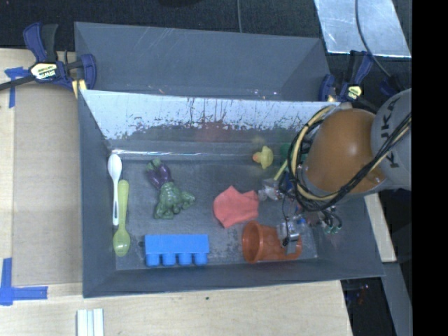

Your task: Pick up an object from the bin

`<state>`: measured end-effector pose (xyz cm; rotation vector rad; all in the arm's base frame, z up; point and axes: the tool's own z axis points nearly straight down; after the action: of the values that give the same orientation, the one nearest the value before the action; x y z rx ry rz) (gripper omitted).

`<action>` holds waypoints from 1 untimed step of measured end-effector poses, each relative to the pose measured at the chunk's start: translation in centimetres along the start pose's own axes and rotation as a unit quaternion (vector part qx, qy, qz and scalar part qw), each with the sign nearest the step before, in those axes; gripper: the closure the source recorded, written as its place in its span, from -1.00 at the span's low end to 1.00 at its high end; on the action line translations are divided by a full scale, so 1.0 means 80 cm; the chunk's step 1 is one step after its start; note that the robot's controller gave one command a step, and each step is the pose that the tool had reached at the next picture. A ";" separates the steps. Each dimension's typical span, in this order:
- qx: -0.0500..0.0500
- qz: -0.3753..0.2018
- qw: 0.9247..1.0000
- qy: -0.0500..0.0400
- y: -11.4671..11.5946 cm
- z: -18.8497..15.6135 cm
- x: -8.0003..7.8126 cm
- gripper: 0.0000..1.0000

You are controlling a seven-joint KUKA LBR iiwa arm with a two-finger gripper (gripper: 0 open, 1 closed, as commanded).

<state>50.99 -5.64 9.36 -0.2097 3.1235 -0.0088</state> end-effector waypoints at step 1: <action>0.002 0.102 0.995 -0.003 0.021 0.006 0.004 -1.00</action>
Offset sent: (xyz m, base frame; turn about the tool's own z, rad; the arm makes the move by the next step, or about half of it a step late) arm 0.0252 0.0720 -0.0236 0.2268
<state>50.45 -4.04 8.84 0.1087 3.1226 -0.0117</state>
